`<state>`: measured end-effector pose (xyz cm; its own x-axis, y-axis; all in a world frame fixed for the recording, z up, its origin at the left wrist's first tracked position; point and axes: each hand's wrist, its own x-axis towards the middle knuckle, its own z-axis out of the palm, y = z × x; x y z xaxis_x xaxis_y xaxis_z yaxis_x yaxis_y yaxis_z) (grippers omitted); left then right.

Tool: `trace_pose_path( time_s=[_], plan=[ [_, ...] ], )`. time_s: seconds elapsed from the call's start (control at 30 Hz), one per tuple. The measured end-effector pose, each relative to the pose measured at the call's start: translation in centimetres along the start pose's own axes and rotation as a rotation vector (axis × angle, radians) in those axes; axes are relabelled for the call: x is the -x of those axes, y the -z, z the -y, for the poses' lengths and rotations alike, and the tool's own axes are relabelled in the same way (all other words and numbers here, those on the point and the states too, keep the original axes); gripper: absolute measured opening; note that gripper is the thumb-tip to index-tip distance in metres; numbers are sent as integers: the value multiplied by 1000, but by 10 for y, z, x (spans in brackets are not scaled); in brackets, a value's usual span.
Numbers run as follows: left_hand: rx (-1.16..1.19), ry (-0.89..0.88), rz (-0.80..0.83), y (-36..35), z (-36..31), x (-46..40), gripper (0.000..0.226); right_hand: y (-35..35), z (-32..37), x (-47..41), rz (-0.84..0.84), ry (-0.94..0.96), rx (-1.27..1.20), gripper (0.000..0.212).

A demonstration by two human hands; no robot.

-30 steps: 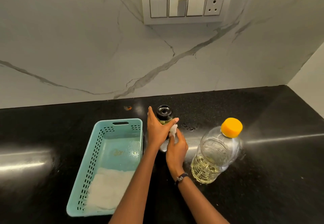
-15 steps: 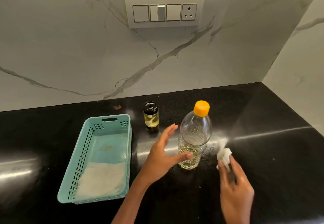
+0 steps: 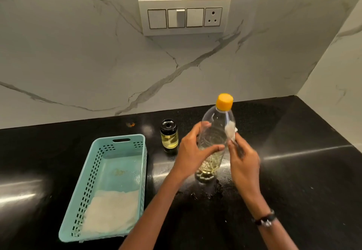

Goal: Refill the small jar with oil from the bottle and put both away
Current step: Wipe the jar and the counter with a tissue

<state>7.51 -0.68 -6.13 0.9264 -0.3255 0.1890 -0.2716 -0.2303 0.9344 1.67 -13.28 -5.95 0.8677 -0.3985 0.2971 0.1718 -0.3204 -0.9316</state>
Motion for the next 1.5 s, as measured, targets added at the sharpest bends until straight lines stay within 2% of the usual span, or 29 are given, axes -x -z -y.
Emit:
trace_pose_path(
  time_s=[0.1,0.37,0.8,1.03,1.1,1.17,1.23,1.4,1.5],
  plan=[
    [7,9,-48,5,5,-38,66,-12,-1,-39,4,28,8,42],
    [15,30,-97,12,32,-111,66,-41,-36,-117,12,21,34,37],
    [21,86,-112,14,62,-124,64,-57,-60,-134,92,-27,58,37],
    [11,146,-56,19,56,-119,79,-42,-59,-124,28,-152,-6,34],
    [-15,151,-80,21,51,-108,88,-30,-57,-112,21,-179,-10,34],
    [-17,156,-143,21,44,-83,87,-14,-55,-91,16,-181,11,32],
    [-8,125,-181,17,38,-43,75,5,-56,-67,18,-178,56,30],
    [-153,95,-116,9,41,100,54,54,-73,17,51,-231,155,31],
    [-276,116,-176,9,59,173,43,75,-82,66,75,-251,231,28]
  ],
)
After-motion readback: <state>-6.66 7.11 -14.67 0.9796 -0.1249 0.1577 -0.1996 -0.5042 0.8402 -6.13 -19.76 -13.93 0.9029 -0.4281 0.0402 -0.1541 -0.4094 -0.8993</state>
